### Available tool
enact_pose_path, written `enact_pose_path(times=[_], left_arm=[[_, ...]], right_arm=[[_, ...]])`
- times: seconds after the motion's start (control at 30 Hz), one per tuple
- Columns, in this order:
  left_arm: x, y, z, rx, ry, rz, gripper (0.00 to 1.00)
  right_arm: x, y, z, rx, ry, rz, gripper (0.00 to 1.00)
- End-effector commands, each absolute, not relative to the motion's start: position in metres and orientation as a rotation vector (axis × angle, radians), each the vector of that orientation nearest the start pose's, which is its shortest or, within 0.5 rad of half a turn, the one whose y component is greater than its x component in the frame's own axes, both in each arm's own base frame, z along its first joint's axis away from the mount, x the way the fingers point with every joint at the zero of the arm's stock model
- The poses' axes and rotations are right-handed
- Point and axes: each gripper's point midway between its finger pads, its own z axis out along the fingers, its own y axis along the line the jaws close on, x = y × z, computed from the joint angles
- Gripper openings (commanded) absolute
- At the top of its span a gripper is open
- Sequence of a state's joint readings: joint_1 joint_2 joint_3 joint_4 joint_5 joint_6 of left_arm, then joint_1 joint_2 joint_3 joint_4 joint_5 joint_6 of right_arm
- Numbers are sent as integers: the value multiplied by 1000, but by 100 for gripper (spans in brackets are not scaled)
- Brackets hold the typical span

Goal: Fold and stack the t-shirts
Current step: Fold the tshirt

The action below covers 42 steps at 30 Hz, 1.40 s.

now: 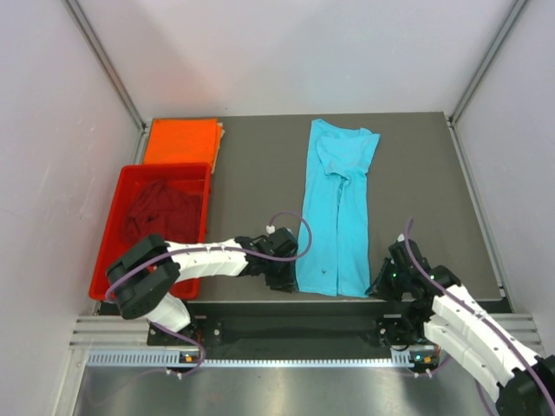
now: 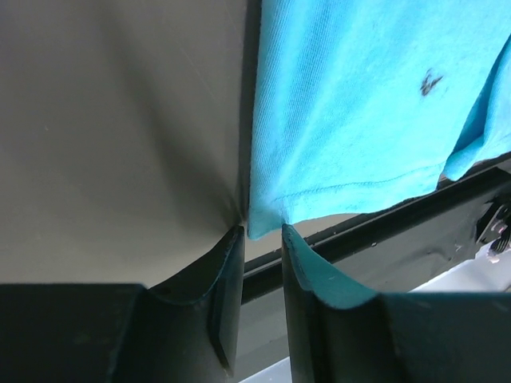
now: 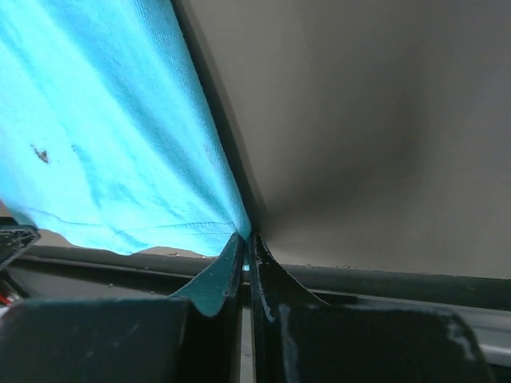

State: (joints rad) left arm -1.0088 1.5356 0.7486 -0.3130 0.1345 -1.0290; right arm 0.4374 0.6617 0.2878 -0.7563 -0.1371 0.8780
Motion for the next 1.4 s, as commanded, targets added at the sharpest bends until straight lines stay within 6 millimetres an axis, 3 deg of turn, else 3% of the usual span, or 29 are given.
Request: enact_pose_path(times=[0.0, 0.3, 0.67, 0.73, 0.83, 0.97, 1.07, 1.17, 1.37], left_arm=[[113, -293, 19, 39, 2932, -704, 32], [117, -295, 22, 28, 2901, -734, 37], [127, -297, 18, -25, 2883, -824, 37], [127, -298, 16, -24, 2889, -832, 30], [123, -298, 17, -34, 2909, -848, 0], [120, -296, 32, -69, 2886, -891, 0], [117, -296, 39, -76, 2880, -916, 0], [114, -295, 38, -68, 2891, -921, 0], [108, -297, 38, -63, 2899, -958, 0]], right_arm=[[97, 110, 5, 641, 2764, 555, 0], [97, 110, 4, 639, 2761, 551, 0], [97, 109, 4, 638, 2756, 552, 0], [97, 110, 4, 638, 2757, 554, 0], [94, 110, 5, 653, 2770, 556, 0], [90, 111, 19, 668, 2772, 573, 0], [88, 110, 16, 694, 2763, 582, 0], [85, 110, 14, 710, 2766, 587, 0], [82, 112, 30, 729, 2728, 641, 0]])
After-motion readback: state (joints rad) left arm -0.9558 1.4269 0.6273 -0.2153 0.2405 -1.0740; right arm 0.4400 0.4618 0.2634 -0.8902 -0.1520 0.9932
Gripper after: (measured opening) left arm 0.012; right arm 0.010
